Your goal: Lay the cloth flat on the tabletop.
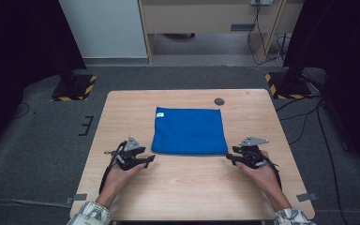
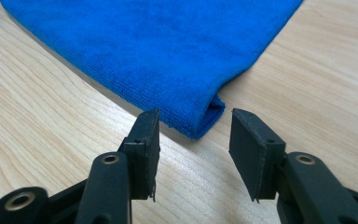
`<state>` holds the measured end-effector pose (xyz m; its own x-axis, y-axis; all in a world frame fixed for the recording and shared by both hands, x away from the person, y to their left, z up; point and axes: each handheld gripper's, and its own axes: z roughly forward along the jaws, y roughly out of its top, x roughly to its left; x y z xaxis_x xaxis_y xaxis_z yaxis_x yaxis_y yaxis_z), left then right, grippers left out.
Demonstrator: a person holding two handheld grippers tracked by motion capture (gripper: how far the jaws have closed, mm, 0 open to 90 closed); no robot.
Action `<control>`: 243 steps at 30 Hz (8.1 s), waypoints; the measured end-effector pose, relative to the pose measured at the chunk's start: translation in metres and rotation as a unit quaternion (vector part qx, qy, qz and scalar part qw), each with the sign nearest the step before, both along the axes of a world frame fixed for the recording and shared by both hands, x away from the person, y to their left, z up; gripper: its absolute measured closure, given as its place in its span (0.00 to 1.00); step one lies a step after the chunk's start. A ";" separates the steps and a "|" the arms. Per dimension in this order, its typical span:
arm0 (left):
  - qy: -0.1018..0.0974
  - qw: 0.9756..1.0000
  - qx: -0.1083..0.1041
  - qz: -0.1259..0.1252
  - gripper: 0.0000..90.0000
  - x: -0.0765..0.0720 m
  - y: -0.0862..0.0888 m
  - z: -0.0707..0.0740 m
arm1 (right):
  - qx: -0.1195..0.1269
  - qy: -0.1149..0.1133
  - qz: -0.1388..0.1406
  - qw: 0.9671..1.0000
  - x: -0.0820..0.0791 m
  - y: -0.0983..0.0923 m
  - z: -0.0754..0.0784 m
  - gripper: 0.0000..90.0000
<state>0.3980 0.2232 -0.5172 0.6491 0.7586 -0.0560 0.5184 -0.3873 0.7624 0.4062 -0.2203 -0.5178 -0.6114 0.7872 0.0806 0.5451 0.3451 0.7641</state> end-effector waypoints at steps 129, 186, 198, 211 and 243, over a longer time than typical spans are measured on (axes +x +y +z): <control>0.014 0.998 0.036 0.053 0.60 0.084 -0.022 0.032 | 0.001 0.044 -0.043 0.998 0.075 0.014 0.011 0.63; 0.010 0.999 0.018 0.031 0.71 0.078 -0.033 0.005 | -0.013 0.039 -0.020 0.999 0.078 0.033 0.016 0.98; 0.003 0.999 0.022 0.034 1.00 0.078 -0.038 0.009 | -0.010 0.031 -0.016 0.999 0.078 0.031 0.021 0.99; -0.013 1.000 0.018 0.014 1.00 0.055 -0.027 0.035 | 0.007 0.022 -0.003 1.000 0.058 0.023 0.035 0.99; 0.029 0.996 0.048 -0.063 1.00 -0.070 -0.017 0.023 | -0.027 0.080 0.059 0.995 -0.050 0.003 0.014 0.95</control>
<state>0.3282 0.2058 -0.4940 0.7371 0.6752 -0.0272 0.5038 -0.5223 0.6880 0.3567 -0.2177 -0.5036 -0.6817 0.7172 0.1447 0.6124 0.4511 0.6493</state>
